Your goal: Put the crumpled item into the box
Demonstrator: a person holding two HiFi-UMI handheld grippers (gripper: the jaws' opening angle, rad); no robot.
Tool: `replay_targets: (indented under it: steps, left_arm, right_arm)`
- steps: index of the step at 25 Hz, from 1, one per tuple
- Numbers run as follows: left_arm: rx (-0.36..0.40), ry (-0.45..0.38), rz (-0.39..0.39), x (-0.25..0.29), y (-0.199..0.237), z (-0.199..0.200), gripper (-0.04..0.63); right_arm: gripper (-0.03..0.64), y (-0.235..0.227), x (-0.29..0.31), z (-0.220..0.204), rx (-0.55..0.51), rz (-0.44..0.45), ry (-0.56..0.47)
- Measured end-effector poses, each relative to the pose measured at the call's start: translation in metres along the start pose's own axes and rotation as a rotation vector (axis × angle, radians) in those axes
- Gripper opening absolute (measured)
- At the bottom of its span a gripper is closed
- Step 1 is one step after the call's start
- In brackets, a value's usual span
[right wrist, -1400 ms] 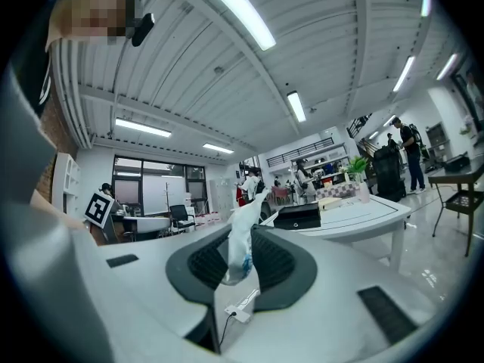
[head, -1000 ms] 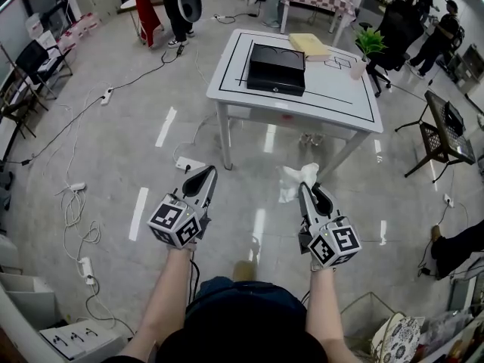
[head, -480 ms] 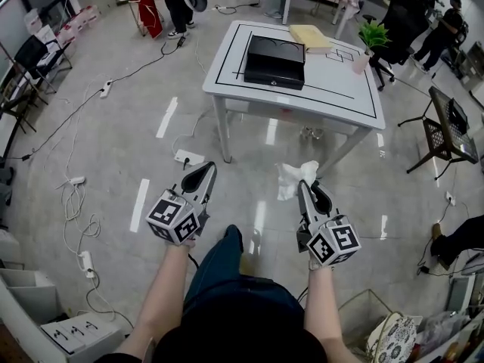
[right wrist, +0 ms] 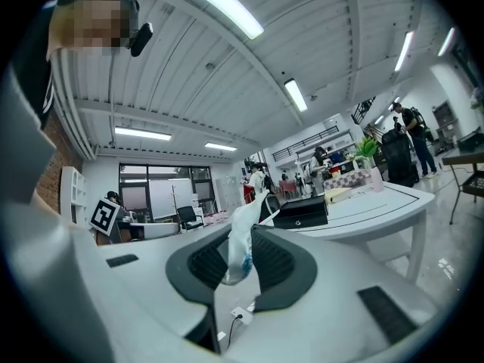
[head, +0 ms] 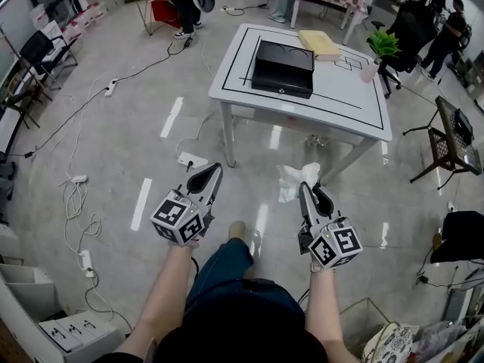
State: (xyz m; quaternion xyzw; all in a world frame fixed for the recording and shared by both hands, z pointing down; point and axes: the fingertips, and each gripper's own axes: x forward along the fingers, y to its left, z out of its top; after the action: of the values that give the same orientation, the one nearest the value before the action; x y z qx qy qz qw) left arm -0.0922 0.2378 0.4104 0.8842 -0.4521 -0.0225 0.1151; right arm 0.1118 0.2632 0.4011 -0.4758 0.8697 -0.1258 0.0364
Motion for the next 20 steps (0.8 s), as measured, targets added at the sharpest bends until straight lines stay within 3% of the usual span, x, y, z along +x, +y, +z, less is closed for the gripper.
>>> replay_targets:
  steps: [20]
  left_arm:
    - [-0.024, 0.008, -0.064, 0.118, 0.045, 0.019, 0.003]
  right_arm:
    - [0.064, -0.072, 0.077, 0.026, 0.028, -0.052, -0.003]
